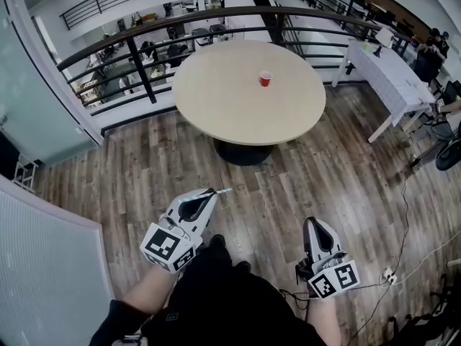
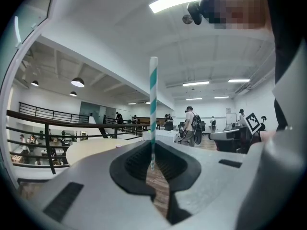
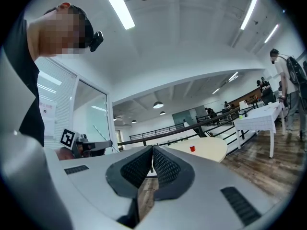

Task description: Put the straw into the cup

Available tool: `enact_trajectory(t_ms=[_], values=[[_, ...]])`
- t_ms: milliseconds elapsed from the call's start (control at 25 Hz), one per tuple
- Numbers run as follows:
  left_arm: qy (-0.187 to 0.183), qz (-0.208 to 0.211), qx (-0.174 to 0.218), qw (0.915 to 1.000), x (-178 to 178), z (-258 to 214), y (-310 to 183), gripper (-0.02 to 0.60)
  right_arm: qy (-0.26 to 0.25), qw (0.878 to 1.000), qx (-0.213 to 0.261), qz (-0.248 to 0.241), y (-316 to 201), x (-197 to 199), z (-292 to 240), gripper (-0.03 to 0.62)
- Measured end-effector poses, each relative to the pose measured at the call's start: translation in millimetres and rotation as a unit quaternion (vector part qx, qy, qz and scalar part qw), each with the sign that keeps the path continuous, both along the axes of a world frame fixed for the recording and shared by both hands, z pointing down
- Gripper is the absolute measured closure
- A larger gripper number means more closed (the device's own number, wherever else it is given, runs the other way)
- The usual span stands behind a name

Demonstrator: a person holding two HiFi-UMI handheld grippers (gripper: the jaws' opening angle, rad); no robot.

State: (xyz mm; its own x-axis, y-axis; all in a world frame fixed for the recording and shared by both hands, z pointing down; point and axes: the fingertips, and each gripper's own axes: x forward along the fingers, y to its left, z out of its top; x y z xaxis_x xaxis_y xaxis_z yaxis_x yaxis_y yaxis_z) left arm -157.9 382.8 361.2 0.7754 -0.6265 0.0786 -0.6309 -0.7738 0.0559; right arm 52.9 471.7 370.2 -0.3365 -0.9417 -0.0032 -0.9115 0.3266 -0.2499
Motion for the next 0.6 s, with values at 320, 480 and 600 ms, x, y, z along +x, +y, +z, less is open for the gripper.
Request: enact_trajectory(t_ms=[320, 480, 600], values=[[0.022, -0.001, -0.016, 0.9996, 13.3, 15.9, -34.8, 0.554, 0.014, 1.0, -0.021, 0.017, -20.6, 17.5, 8.9, 0.571], [0.029, 0.005, -0.024, 0.9993, 28.9, 23.9, -72.3, 0.554, 0.016, 0.999, -0.035, 0.034, -50.6, 36.4, 14.9, 0.571], [0.032, 0.005, -0.023, 0.9992, 36.7, 25.2, -110.2, 0.554, 0.02, 0.998, -0.041, 0.033, -87.0, 43.0, 16.8, 0.571]])
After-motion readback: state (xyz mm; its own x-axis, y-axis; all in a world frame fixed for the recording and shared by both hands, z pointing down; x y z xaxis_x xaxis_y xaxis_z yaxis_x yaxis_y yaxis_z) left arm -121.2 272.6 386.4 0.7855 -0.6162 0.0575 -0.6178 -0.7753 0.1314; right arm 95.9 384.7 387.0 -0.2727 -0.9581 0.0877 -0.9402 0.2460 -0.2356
